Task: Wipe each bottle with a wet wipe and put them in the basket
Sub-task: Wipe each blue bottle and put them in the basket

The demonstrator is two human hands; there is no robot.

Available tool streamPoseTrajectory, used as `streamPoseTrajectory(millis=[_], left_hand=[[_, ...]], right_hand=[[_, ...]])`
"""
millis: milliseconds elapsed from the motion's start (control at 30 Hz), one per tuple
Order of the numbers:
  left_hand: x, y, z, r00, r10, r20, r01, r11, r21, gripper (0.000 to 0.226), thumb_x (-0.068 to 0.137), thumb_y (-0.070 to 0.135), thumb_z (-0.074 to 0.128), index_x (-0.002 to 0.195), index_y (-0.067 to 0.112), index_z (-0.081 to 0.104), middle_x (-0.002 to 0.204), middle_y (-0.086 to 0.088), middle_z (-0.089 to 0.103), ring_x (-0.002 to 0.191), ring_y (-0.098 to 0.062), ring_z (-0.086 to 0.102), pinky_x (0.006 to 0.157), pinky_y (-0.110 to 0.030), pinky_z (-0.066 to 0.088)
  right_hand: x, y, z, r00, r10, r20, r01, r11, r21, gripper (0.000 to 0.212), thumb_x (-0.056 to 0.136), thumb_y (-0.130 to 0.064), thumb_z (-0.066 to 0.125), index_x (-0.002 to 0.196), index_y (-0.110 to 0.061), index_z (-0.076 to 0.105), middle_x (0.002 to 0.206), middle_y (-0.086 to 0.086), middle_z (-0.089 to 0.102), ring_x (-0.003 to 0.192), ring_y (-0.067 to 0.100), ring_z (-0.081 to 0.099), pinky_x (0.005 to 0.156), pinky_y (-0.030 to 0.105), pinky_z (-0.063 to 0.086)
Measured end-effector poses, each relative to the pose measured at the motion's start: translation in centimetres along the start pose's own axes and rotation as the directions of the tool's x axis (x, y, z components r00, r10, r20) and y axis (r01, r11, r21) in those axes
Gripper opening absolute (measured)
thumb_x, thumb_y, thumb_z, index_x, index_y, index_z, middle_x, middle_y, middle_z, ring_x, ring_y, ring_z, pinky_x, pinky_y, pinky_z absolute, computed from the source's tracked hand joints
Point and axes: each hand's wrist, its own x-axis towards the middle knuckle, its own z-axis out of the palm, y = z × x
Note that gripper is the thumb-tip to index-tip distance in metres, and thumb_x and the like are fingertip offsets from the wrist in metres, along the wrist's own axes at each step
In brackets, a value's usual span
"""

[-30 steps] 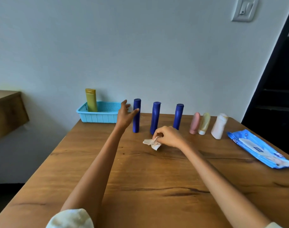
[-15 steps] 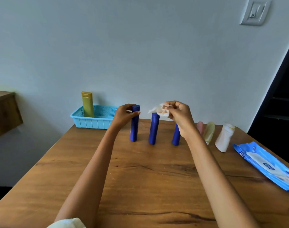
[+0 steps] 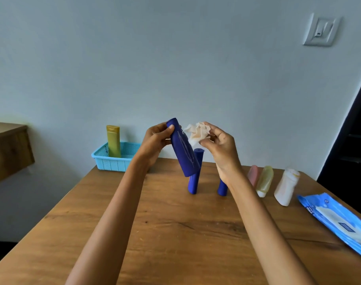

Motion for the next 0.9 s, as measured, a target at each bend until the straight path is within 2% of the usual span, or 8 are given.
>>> streamPoseTrajectory(millis=[200,300,367,500,567,667,767,900], left_hand=[[-0.5,1.2,1.1,0.997,-0.011,0.072,0.003,0.995,0.100,0.017,0.094,0.012,0.053,0.105,0.007,0.064,0.096,-0.008,0.068,0.084,-0.014,0.066,0.073,-0.022,0.052],[-0.6,1.4,1.5,0.993,-0.038,0.112,0.029,0.996,0.080,0.020,0.089,0.023,0.059,0.101,0.009,0.066,0.092,-0.007,0.067,0.083,-0.016,0.064,0.074,-0.024,0.052],[-0.6,1.9,1.4,0.993,-0.051,0.105,0.045,0.997,0.055,0.023,0.085,0.028,0.059,0.098,0.011,0.068,0.090,-0.006,0.067,0.083,-0.018,0.062,0.075,-0.028,0.050],[-0.7,2.6,0.7,0.996,-0.068,0.058,0.068,0.998,0.017,0.016,0.091,0.021,0.058,0.097,0.011,0.069,0.090,-0.005,0.070,0.085,-0.020,0.063,0.078,-0.031,0.049],[-0.9,2.8,0.5,0.997,-0.069,0.034,0.068,0.998,0.018,0.017,0.094,0.019,0.054,0.098,0.011,0.069,0.090,-0.005,0.070,0.085,-0.020,0.064,0.080,-0.032,0.050],[-1.0,3.0,0.7,0.997,-0.073,0.029,0.072,0.997,0.023,0.018,0.094,0.020,0.054,0.098,0.010,0.068,0.088,-0.005,0.069,0.082,-0.019,0.062,0.078,-0.031,0.050],[-1.1,3.5,1.0,0.997,-0.063,0.041,0.062,0.998,0.026,0.017,0.095,0.021,0.053,0.097,0.011,0.067,0.085,-0.003,0.068,0.077,-0.015,0.063,0.073,-0.027,0.051],[-1.0,4.0,0.7,0.998,-0.053,-0.016,0.052,0.998,-0.042,0.016,0.093,0.020,0.055,0.095,0.011,0.068,0.086,-0.002,0.070,0.079,-0.016,0.064,0.073,-0.027,0.051]], right_hand=[[-0.4,1.1,1.3,0.981,-0.146,-0.128,0.125,0.980,-0.155,0.021,0.086,-0.019,0.067,0.107,-0.019,0.069,0.103,-0.001,0.071,0.093,0.004,0.065,0.082,0.026,0.054],[-0.1,0.8,2.3,0.958,-0.247,-0.148,0.212,0.953,-0.216,0.020,0.088,-0.018,0.065,0.108,-0.018,0.069,0.107,-0.001,0.071,0.096,0.003,0.064,0.080,0.016,0.051],[-0.5,0.6,3.3,0.917,-0.383,-0.111,0.335,0.890,-0.310,0.022,0.089,-0.015,0.063,0.109,-0.014,0.069,0.109,-0.001,0.069,0.097,0.001,0.062,0.079,0.011,0.049],[-1.9,2.0,3.6,0.796,-0.601,0.067,0.535,0.648,-0.542,0.025,0.085,-0.007,0.065,0.109,-0.013,0.070,0.109,0.000,0.070,0.100,0.010,0.059,0.083,0.019,0.049],[-2.0,2.4,3.0,0.781,-0.617,0.095,0.537,0.586,-0.607,0.025,0.083,-0.007,0.066,0.108,-0.013,0.071,0.107,0.001,0.069,0.096,0.013,0.059,0.078,0.020,0.050],[-0.7,1.2,2.8,0.806,-0.590,0.039,0.499,0.643,-0.581,0.020,0.084,-0.008,0.066,0.103,-0.013,0.072,0.102,0.004,0.063,0.091,0.011,0.060,0.071,0.010,0.046],[0.6,-0.6,3.6,0.819,-0.573,0.011,0.481,0.676,-0.558,0.014,0.086,-0.017,0.066,0.100,-0.015,0.071,0.094,0.000,0.065,0.083,0.011,0.063,0.066,0.007,0.043],[-0.8,-0.1,3.6,0.742,-0.662,0.111,0.561,0.521,-0.643,0.014,0.085,-0.026,0.067,0.095,-0.017,0.070,0.085,-0.006,0.066,0.080,0.007,0.053,0.063,0.012,0.041]])
